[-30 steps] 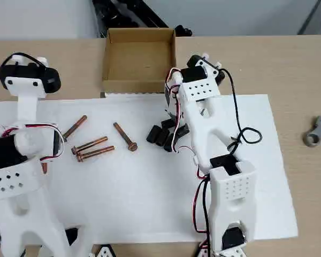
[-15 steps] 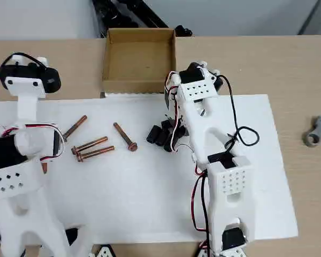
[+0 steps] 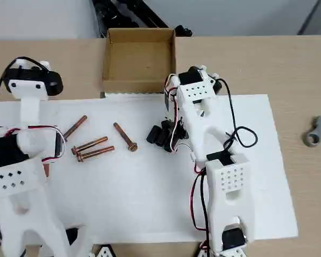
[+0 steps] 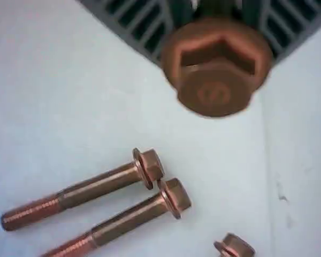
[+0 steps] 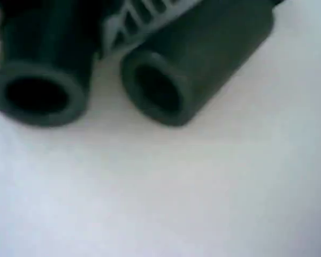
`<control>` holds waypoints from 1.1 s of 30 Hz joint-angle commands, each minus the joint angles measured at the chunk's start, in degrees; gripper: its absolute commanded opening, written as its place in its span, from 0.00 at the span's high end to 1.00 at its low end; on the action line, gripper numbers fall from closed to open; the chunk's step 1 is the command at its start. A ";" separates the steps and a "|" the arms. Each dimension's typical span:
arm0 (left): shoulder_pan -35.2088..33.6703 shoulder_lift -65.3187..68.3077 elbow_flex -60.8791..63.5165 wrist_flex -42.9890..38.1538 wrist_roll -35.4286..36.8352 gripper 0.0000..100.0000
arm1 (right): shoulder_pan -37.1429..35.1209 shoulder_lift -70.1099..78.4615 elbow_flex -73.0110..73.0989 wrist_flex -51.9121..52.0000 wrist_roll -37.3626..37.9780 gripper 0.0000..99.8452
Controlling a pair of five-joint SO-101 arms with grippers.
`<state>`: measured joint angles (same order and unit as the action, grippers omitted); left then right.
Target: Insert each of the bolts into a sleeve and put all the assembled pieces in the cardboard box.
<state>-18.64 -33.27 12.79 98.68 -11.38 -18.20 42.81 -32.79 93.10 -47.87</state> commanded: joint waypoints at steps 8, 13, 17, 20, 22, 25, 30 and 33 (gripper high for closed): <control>-0.09 -1.58 -0.40 -1.14 -0.09 0.99 | 1.01 1.54 0.35 0.66 2.90 0.90; -0.09 -1.58 -0.40 -1.14 -0.09 0.99 | 1.10 1.54 0.35 1.10 7.12 0.90; -0.09 -1.67 -0.40 -1.14 -0.09 0.99 | 1.19 1.54 0.35 0.75 9.85 0.97; -0.18 -1.67 -0.40 -1.14 -0.18 0.99 | 1.19 1.36 0.26 0.92 12.22 0.99; -0.18 -1.67 -0.40 -1.05 -0.18 0.99 | 1.19 1.01 0.18 0.92 14.68 0.99; -0.18 -1.67 -0.40 -1.05 -0.18 0.99 | 1.19 0.31 0.09 1.19 18.11 0.99; -0.18 -1.67 -0.40 -1.05 -0.18 0.99 | 1.27 -5.85 0.09 1.27 19.96 0.99; -0.18 -1.67 -0.40 -1.14 -0.18 0.99 | 1.27 -12.09 0.09 1.27 21.27 0.99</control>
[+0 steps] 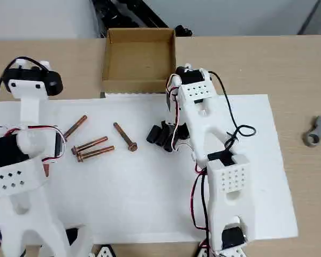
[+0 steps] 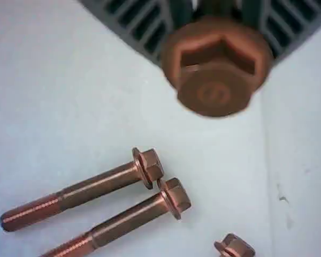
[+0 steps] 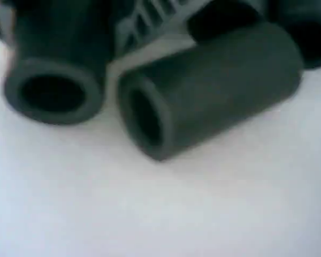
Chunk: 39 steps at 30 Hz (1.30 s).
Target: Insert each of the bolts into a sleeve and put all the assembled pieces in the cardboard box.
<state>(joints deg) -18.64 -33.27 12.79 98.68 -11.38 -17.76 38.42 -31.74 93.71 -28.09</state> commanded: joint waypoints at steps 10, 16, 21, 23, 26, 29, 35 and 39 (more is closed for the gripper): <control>-0.18 -6.51 -0.40 -2.90 2.29 0.99 | 0.48 -36.53 -0.62 0.75 11.34 1.00; -0.09 -13.10 -0.40 -6.33 7.21 0.99 | 0.48 -53.41 -0.18 0.75 20.22 1.00; 0.00 -14.86 -0.40 -6.42 8.00 0.99 | 0.40 -66.68 7.12 0.92 25.05 1.00; 0.00 -15.03 -0.40 -6.42 8.00 0.99 | 0.40 -72.75 11.69 0.92 23.74 1.00; 0.09 -15.03 -0.40 -6.42 8.00 0.99 | 0.40 -81.63 19.43 0.57 22.86 1.00; 0.18 -14.77 -0.40 -6.51 8.00 0.99 | 0.40 -90.07 28.40 -0.75 22.68 1.00; 0.26 -14.51 -0.22 -9.23 11.16 0.99 | -1.10 -104.13 50.46 -16.04 21.71 1.00; 0.26 -14.95 1.19 -15.38 18.99 0.99 | -7.78 -110.37 63.03 -26.33 19.25 1.00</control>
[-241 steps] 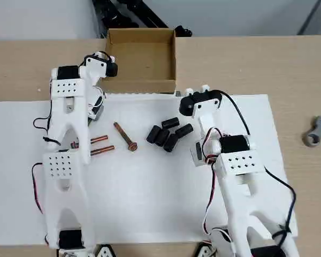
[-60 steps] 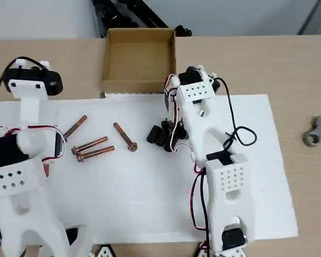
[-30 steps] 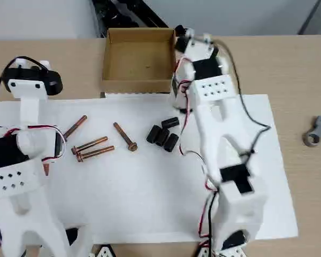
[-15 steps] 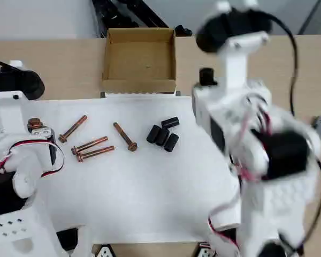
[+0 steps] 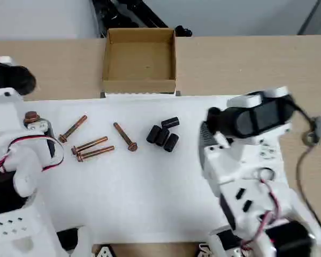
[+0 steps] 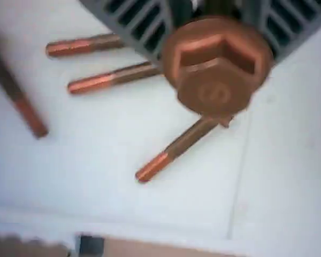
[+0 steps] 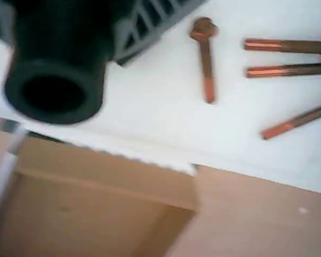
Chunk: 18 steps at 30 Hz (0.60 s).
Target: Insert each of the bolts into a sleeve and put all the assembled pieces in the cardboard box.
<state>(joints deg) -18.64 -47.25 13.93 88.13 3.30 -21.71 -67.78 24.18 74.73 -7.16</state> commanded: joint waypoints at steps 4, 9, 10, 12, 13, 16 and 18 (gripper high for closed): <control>4.57 -1.05 0.31 -10.81 8.97 0.99 | -8.92 -8.48 18.29 -16.75 -3.87 1.00; 17.93 -1.05 0.22 -21.01 9.23 0.99 | -13.23 -13.05 30.51 -28.18 -3.69 1.00; 20.57 -1.05 0.22 -23.30 9.14 0.99 | -13.85 -13.85 32.70 -29.67 -3.60 1.00; 25.05 -0.70 0.22 -27.52 9.14 0.99 | -14.55 -15.43 36.31 -31.34 -3.52 1.00; 26.99 -0.70 0.22 -29.36 9.14 0.99 | -14.55 -16.22 37.89 -31.87 -3.52 1.00; 32.44 -0.79 0.04 -32.09 7.82 0.99 | -14.55 -18.95 41.58 -31.96 -2.37 1.00; 36.13 -1.05 0.13 -31.91 5.45 0.99 | -14.55 -21.32 43.87 -31.96 0.09 1.00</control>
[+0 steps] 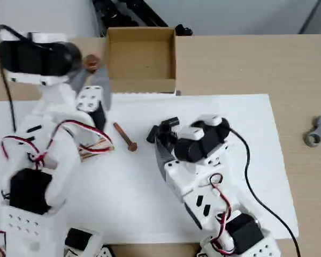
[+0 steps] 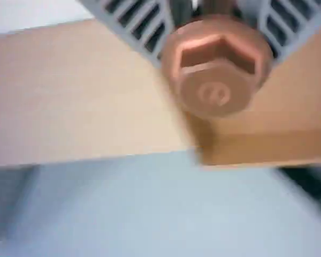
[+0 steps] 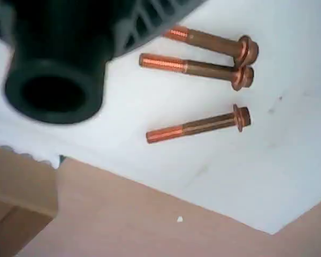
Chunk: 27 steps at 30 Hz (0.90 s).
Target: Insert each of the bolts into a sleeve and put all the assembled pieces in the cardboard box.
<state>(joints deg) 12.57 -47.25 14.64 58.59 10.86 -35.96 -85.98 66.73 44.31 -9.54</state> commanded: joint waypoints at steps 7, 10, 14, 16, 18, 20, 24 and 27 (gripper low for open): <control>13.80 -1.05 -0.48 -0.35 3.78 0.99 | -0.13 -13.41 6.07 -1.45 4.13 1.00; 15.38 -0.97 -0.13 -0.53 8.44 0.99 | 0.04 -15.96 7.03 -1.10 4.04 1.00; 17.41 -1.14 3.21 -3.25 8.88 0.99 | 0.04 -16.48 7.12 -1.10 3.96 1.00; 18.37 -1.14 4.88 -4.66 8.88 0.99 | 0.04 -16.48 7.21 -1.36 3.96 1.00; 19.52 -1.14 5.93 -4.84 8.88 0.99 | 0.04 -16.48 7.21 -1.10 3.96 1.00; 20.84 -1.14 6.46 -4.84 8.79 0.99 | 0.04 -16.48 7.21 -1.10 3.96 1.00; 21.63 -1.14 6.46 -4.84 8.62 0.99 | 0.04 -16.48 7.21 -1.10 3.96 1.00; 21.63 -1.14 6.55 -4.57 8.62 0.99 | 0.13 -16.48 7.21 -1.10 3.96 1.00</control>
<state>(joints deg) 33.76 -47.16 21.58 55.78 19.38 -35.96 -101.71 74.29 44.31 -5.85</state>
